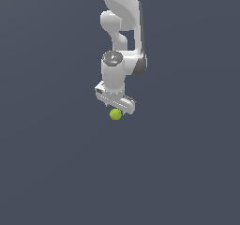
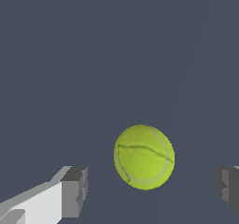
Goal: Pick up the object and move it to a goal position.
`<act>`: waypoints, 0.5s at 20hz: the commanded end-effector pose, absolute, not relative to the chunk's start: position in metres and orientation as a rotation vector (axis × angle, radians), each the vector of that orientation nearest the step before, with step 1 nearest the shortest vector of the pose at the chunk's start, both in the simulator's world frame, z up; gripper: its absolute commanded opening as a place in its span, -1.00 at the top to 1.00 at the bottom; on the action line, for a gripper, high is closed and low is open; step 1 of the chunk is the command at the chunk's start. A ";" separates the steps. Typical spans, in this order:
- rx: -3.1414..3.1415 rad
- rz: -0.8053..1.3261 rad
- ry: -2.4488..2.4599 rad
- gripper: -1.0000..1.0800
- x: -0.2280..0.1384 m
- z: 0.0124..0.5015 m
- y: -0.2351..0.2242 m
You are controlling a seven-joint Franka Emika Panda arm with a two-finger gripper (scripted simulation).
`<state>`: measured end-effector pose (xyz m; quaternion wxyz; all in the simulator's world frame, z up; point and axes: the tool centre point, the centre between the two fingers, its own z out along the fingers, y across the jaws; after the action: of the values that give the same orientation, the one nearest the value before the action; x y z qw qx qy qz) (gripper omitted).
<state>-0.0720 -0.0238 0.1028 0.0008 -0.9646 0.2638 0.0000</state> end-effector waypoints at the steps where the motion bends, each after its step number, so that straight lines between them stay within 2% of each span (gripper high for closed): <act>1: -3.013 -0.001 0.887 -0.92 -0.077 0.098 -0.024; 10: -2.994 0.001 0.952 -0.92 -0.084 0.092 -0.024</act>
<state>-0.0838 -0.0236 0.0916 -0.0001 -0.9530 0.3029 0.0004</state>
